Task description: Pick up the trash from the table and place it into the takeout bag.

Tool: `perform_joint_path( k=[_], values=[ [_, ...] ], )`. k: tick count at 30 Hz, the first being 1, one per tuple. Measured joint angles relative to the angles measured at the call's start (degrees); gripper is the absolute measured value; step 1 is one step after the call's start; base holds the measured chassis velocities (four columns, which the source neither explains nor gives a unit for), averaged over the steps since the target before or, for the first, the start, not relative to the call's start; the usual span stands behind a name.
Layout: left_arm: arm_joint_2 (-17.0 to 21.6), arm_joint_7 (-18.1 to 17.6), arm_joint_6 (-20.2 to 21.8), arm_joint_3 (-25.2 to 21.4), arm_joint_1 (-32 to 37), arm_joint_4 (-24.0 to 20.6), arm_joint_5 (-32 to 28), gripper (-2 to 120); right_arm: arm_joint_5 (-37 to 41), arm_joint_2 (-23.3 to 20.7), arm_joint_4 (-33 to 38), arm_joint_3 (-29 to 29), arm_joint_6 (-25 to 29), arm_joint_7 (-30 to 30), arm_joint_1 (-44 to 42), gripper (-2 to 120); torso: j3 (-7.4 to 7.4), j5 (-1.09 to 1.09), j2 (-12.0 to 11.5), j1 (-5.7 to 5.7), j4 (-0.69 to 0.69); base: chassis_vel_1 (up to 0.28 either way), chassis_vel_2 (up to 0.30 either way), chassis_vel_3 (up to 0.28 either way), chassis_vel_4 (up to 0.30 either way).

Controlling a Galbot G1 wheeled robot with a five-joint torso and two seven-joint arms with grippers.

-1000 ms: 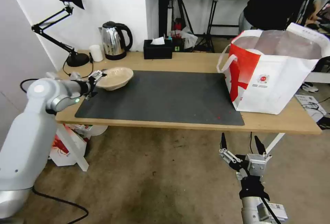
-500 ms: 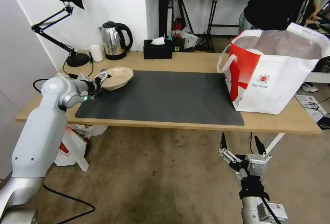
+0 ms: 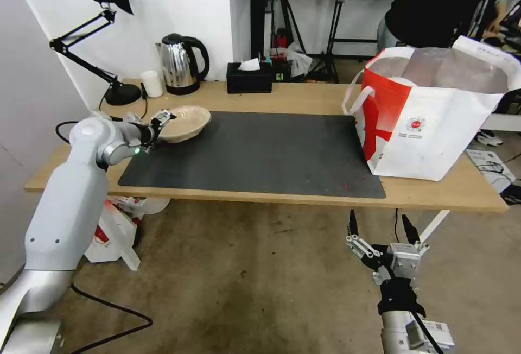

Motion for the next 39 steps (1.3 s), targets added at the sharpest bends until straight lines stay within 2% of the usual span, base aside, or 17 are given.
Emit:
perform_joint_path(
  k=[12, 24, 26, 31, 36, 39],
  values=[
    [-0.4, 2.3, 0.4, -1.0, -0.9, 3.4, 1.2, 100, 0.0, 0.0, 0.0, 0.0, 0.0, 0.0, 0.0, 100, 0.00, 0.01, 0.0, -0.01, 0.01, 0.000, 0.000, 0.000, 0.000],
    [-2.1, 3.3, 1.0, 0.1, -2.8, 7.9, 3.4, 100, 0.0, 0.0, 0.0, 0.0, 0.0, 0.0, 0.0, 100, 0.00, -0.01, 0.0, 0.00, 0.01, 0.000, 0.000, 0.000, 0.000],
    [-2.4, 4.1, 1.0, 0.2, -2.9, 8.6, 4.3, 100, 0.0, 0.0, 0.0, 0.0, 0.0, 0.0, 0.0, 100, -0.01, 0.04, 0.0, -0.01, 0.01, 0.000, 0.000, 0.000, 0.000],
    [-2.7, 4.8, 1.0, 0.1, -2.7, 8.8, 5.2, 100, 0.0, 0.0, 0.0, 0.0, 0.0, 0.0, 0.0, 100, -0.03, 0.05, 0.0, -0.01, 0.02, 0.000, 0.000, 0.000, 0.000],
    [-3.1, 5.1, 1.1, 0.2, -2.6, 9.0, 6.0, 93, 0.0, 0.0, 0.0, 0.0, 0.0, 0.0, 0.0, 100, -0.03, 0.03, 0.0, -0.03, 0.04, 0.000, 0.000, 0.000, 0.000],
    [-3.1, 5.2, 1.0, 0.1, -2.2, 8.8, 6.2, 85, 0.0, 0.0, 0.0, 0.0, 0.0, 0.0, 0.0, 100, -0.03, 0.04, 0.0, -0.03, 0.05, 0.000, 0.000, 0.000, 0.000]
  ],
)
